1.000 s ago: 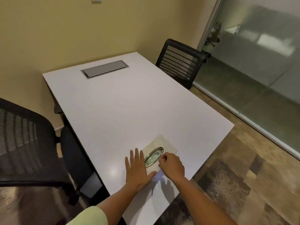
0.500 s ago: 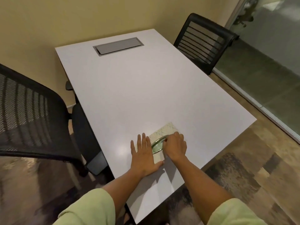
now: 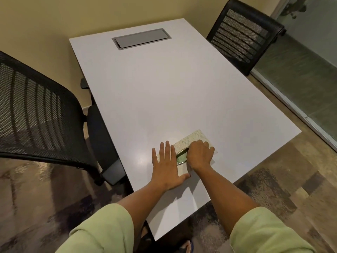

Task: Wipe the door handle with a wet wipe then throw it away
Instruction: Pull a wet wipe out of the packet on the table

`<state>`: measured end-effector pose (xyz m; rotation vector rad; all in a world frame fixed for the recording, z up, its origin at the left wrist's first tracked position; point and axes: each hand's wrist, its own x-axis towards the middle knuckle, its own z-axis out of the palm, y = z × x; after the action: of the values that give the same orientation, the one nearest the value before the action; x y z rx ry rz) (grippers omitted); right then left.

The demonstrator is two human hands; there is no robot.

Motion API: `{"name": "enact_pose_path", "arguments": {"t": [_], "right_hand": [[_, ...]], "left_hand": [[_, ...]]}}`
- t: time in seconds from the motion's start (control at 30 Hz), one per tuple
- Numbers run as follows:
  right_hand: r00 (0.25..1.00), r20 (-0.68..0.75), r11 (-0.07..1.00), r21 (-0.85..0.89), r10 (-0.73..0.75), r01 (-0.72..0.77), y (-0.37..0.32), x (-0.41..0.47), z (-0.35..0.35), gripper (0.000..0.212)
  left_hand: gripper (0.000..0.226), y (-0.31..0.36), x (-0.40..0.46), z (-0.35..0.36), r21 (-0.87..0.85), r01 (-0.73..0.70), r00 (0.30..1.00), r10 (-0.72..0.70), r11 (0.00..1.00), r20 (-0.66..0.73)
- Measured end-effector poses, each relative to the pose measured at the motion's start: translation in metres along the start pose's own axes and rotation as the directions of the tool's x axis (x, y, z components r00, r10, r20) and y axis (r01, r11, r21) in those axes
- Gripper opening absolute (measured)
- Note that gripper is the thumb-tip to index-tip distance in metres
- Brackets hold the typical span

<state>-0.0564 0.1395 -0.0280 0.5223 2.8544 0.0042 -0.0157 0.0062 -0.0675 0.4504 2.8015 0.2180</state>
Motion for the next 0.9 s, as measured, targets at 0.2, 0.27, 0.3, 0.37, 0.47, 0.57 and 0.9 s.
{"name": "enact_pose_path", "arguments": {"t": [0.2,0.27,0.3,0.37,0.47,0.57,0.9], "right_hand": [[1.0,-0.014,0.998,0.061,-0.002,0.003,0.001,-0.004,0.001,0.017],[1.0,-0.018,0.994,0.11,-0.02,0.022,0.003,-0.005,0.0,0.019],[0.999,-0.017,0.989,0.141,-0.028,0.03,0.005,-0.006,0.0,0.021],[0.999,-0.009,0.976,0.215,-0.033,0.034,0.009,-0.008,-0.002,0.023],[0.999,0.018,0.931,0.364,-0.035,0.026,0.017,-0.009,-0.005,0.021],[0.998,0.047,0.88,0.475,-0.05,0.022,0.022,-0.01,-0.01,0.018],[0.996,0.067,0.797,0.604,-0.059,0.007,0.04,-0.02,-0.038,0.014]], "left_hand": [[0.114,-0.001,-0.001,-0.001,-0.002,-0.015,1.0,0.015,1.0,-0.006],[0.103,-0.002,-0.003,-0.002,-0.008,-0.047,0.999,0.047,0.999,-0.024],[0.098,-0.002,-0.005,-0.003,-0.01,-0.061,0.998,0.061,0.998,-0.033],[0.093,-0.003,-0.007,-0.003,-0.008,-0.086,0.995,0.085,0.996,-0.053],[0.091,-0.004,-0.008,-0.002,0.018,-0.112,0.992,0.112,0.994,-0.061],[0.092,-0.005,-0.007,-0.001,0.031,-0.112,0.993,0.114,0.993,-0.041],[0.103,-0.006,-0.004,-0.002,0.024,-0.105,0.994,0.105,0.994,0.0]]}}
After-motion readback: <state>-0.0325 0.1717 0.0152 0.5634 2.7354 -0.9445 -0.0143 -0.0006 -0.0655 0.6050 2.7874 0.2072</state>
